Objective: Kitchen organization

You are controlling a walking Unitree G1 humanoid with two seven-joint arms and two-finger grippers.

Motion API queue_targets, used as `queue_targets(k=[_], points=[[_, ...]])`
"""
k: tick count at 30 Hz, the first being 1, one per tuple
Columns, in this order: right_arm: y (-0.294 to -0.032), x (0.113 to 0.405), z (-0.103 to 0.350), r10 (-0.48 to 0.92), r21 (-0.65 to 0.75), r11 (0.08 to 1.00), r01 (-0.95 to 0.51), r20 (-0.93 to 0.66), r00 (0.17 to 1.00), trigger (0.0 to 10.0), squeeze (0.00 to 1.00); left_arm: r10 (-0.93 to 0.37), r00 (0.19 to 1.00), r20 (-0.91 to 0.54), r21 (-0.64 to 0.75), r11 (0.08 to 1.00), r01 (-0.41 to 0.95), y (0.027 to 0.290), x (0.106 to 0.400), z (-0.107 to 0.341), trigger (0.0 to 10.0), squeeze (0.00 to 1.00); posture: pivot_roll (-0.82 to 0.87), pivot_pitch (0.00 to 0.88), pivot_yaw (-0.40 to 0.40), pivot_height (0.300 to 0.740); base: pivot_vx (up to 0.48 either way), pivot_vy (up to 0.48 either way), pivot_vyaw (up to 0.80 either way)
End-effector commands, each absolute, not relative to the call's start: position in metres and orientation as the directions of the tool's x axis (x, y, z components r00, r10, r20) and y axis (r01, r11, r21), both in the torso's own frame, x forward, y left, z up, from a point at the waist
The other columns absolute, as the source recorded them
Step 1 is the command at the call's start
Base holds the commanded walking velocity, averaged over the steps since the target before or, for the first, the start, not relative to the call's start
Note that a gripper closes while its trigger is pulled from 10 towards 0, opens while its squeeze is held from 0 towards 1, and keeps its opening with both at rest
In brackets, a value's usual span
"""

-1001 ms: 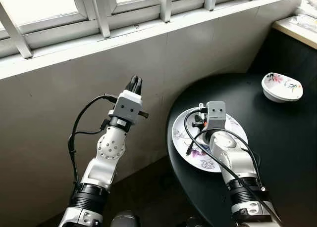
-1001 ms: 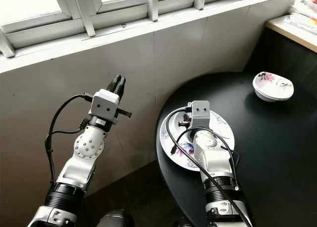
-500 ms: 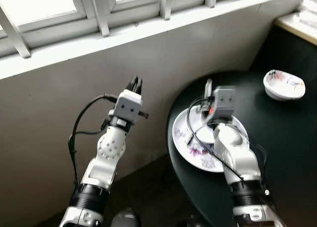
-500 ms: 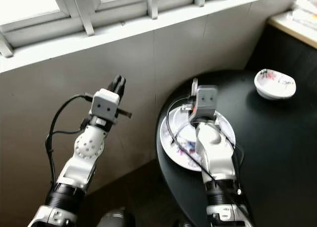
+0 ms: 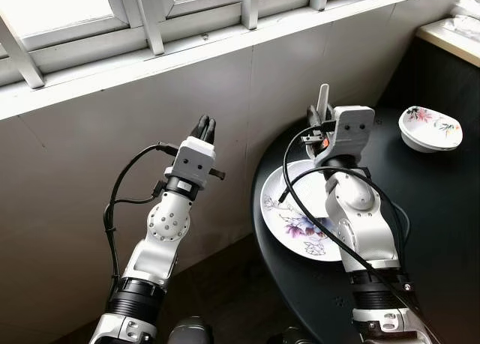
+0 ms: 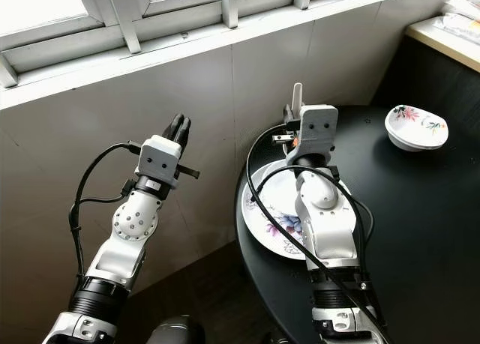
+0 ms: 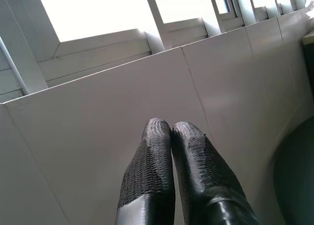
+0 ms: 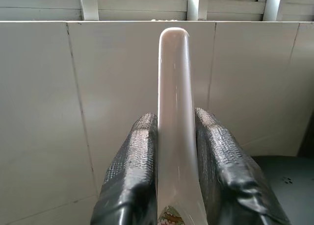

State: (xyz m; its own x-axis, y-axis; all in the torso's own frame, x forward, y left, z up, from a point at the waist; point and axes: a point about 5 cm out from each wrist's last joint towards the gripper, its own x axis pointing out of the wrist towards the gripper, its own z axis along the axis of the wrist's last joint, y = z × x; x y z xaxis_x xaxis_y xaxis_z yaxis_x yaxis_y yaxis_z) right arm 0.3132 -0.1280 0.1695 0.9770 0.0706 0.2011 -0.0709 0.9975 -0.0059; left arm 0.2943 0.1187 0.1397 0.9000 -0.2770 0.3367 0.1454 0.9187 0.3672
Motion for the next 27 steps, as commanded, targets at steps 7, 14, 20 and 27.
queue_targets(k=[7, 14, 20, 27], points=[[-0.122, 0.308, 0.173, 0.106, -0.049, 0.994, -0.098, 0.232, 0.967, 10.0, 0.0, -0.284, 0.9, 0.33, 0.375, 0.915, 0.151, 0.122, 0.294, 0.14, 10.0, 0.0, 0.15, 0.0, -0.027, 0.74, 0.0, 0.0, 0.0], [-0.114, 0.3, 0.172, 0.172, -0.157, 0.979, -0.133, 0.269, 0.948, 10.0, 0.0, -0.266, 0.908, 0.323, 0.352, 0.924, 0.146, 0.13, 0.292, 0.142, 10.0, 0.0, 0.15, 0.0, -0.025, 0.74, 0.0, 0.0, 0.0], [-0.113, 0.291, 0.17, 0.193, -0.197, 0.97, -0.14, 0.281, 0.94, 10.0, 0.0, -0.29, 0.907, 0.306, 0.368, 0.914, 0.169, 0.137, 0.284, 0.141, 10.0, 0.0, 0.15, 0.0, -0.024, 0.74, 0.0, 0.0, 0.0], [-0.115, 0.281, 0.163, 0.199, -0.228, 0.964, -0.136, 0.281, 0.939, 10.0, 0.0, -0.282, 0.92, 0.272, 0.374, 0.912, 0.169, 0.15, 0.274, 0.134, 10.0, 0.0, 0.15, 0.0, -0.021, 0.74, 0.0, 0.0, 0.0]])
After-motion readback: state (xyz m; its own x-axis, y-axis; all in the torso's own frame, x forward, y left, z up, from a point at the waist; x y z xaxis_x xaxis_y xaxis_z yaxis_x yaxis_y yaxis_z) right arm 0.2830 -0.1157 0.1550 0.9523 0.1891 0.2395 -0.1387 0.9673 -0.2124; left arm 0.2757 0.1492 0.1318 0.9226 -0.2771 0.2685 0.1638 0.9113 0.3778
